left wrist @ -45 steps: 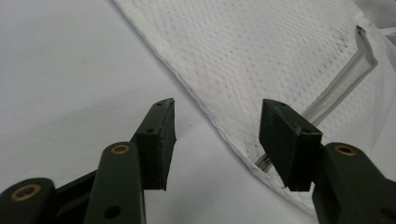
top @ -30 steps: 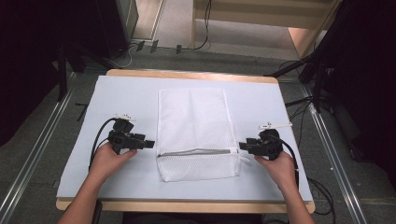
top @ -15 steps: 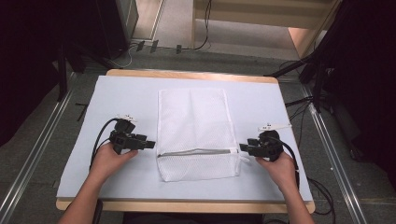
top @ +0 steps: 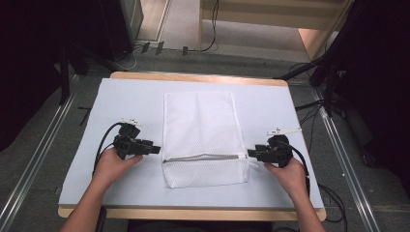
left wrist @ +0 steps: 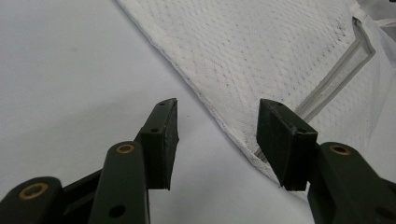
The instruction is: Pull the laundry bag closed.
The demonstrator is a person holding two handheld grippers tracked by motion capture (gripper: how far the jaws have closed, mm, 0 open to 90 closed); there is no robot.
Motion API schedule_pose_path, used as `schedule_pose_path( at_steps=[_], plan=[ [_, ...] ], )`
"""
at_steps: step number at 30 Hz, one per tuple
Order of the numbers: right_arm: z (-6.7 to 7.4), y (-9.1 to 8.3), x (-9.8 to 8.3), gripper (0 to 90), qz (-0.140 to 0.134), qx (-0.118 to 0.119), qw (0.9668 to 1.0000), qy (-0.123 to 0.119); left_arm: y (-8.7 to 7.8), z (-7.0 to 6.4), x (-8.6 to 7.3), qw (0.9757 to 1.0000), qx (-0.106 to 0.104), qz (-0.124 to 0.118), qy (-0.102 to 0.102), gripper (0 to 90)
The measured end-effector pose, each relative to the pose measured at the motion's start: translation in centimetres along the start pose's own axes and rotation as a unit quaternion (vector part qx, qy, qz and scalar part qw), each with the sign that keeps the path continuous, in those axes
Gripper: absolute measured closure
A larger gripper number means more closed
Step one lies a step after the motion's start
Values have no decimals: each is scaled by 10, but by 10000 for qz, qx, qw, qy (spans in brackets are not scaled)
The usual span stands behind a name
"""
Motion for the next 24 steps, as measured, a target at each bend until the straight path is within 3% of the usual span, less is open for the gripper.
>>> schedule_pose_path(
  at_steps=[3,9,17,24],
  plan=[
    [1,0,0,549,-14,-1,10000,9,-1,-1,0,10000,-12,14,7,530],
    [6,-3,3,561,-44,43,9999,-87,-4,-3,1,9999,-50,85,38,686],
    [20,-5,12,624,-38,181,9998,-121,-6,-8,3,9997,-252,50,22,844],
    [32,-6,18,664,-4,267,9995,-141,-5,-14,5,9995,-273,34,129,891]
  ],
)
Point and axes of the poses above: each handheld gripper's, and its own axes: y roughly forward along the jaws, x roughly out of its top, z roughly to its left, the point moved 1 cm from there along y, roughly forward along the jaws, and after that the axes turned 1 degree about z, right-handed, at the moved point
